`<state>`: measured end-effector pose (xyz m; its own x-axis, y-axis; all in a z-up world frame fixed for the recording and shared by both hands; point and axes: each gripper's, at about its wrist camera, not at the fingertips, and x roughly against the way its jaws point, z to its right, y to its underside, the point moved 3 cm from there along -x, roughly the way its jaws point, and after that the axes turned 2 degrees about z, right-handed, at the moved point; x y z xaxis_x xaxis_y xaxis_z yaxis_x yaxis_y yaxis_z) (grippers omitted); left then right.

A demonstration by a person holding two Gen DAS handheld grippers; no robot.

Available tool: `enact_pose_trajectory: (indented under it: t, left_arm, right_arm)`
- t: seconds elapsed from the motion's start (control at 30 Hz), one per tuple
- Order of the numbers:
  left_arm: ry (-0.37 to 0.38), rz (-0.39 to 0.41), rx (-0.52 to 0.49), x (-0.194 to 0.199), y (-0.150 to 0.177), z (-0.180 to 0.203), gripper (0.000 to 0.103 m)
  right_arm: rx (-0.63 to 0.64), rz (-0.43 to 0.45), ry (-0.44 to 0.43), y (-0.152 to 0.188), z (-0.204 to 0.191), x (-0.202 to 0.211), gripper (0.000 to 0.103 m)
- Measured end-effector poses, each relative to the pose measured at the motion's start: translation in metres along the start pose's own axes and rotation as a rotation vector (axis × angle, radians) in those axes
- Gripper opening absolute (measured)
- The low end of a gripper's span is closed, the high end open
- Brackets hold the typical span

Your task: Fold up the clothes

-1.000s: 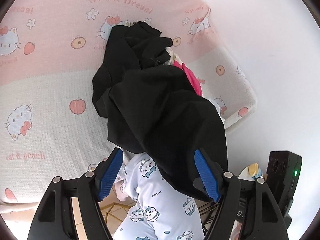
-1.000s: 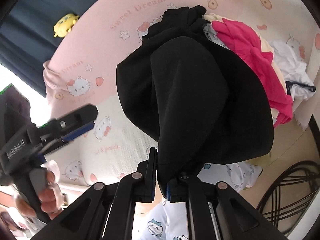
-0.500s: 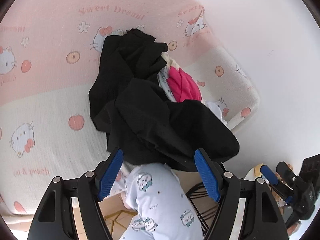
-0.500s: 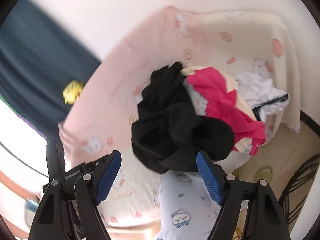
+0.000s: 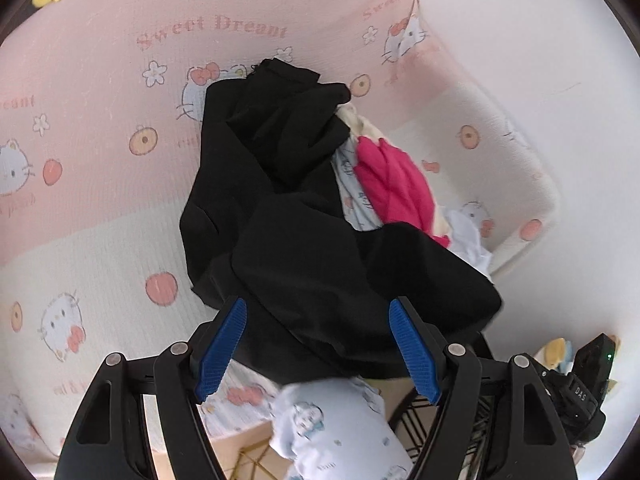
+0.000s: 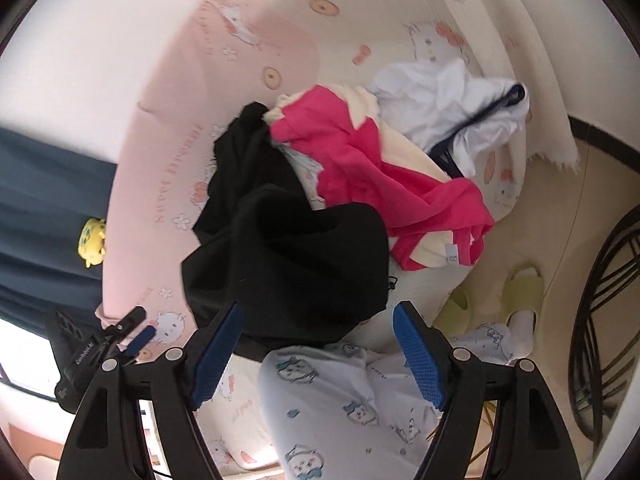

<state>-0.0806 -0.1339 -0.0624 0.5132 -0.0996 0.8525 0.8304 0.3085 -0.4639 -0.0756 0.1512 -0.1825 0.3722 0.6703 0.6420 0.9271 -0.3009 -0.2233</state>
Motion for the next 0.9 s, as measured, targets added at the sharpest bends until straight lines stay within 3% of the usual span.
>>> enact_pose_trajectory:
  t: [0.4,0.67,0.9]
  left_arm:
    - [-0.025,-0.066,0.045,-0.06,-0.027,-0.027,0.072]
    - [-0.03,-0.089,0.073,-0.092,-0.037,-0.032,0.072]
    - [-0.032,-0.06,0.069,-0.095,-0.033,-0.036,0.072]
  right_arm:
    - [-0.107,-0.053,-0.033,-0.012,0.055,-0.084,0.077]
    - [-0.119,-0.1,-0.076,-0.01,0.056,-0.128,0.077]
    - [-0.226,-0.132,-0.154,-0.009,0.051,-0.156,0.077]
